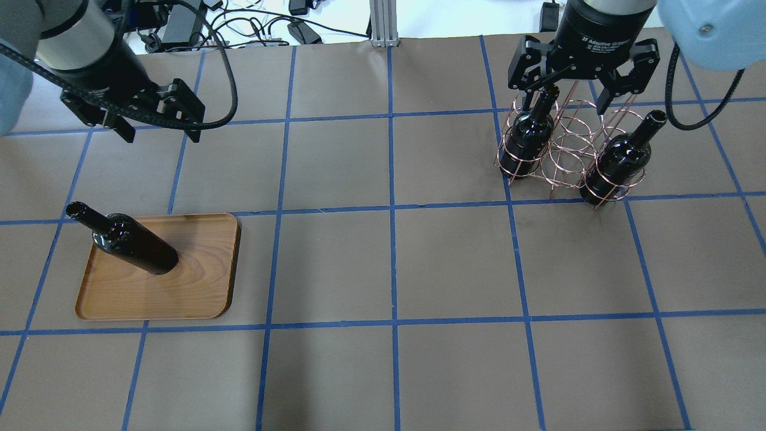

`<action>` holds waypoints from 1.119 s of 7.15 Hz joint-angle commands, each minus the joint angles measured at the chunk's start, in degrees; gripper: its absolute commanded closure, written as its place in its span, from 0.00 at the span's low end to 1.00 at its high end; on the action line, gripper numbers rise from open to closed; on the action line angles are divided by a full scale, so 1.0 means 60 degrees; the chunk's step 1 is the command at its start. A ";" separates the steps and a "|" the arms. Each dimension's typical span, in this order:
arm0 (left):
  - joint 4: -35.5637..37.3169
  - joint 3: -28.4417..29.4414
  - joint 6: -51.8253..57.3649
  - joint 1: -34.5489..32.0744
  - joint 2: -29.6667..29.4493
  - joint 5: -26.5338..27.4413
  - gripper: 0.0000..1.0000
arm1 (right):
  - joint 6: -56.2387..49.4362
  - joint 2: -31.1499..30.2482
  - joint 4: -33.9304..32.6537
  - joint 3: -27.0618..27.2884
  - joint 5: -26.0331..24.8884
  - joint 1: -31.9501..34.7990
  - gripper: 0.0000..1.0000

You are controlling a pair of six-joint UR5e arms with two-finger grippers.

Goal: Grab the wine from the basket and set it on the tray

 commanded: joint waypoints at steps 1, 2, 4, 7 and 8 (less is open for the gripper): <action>0.0039 -0.0024 -0.0182 -0.0511 0.0189 -0.0426 0.00 | 0.0000 0.0000 0.0000 -0.0010 0.0000 0.0000 0.00; 0.0009 -0.0111 -0.0182 -0.0774 0.0321 -0.0485 0.00 | 0.0000 0.0000 0.0000 -0.0010 0.0000 0.0000 0.00; -0.0064 -0.0156 -0.0036 -0.0864 0.0410 -0.0310 0.00 | 0.0000 0.0000 0.0000 0.0004 0.0000 0.0000 0.00; -0.0108 -0.0301 -0.0006 -0.0850 0.0410 -0.0281 0.00 | 0.0000 0.0000 0.0000 -0.0010 0.0000 0.0000 0.00; -0.0108 -0.0317 -0.0006 -0.0850 0.0424 -0.0281 0.00 | 0.0000 0.0000 0.0000 -0.0010 0.0000 0.0000 0.00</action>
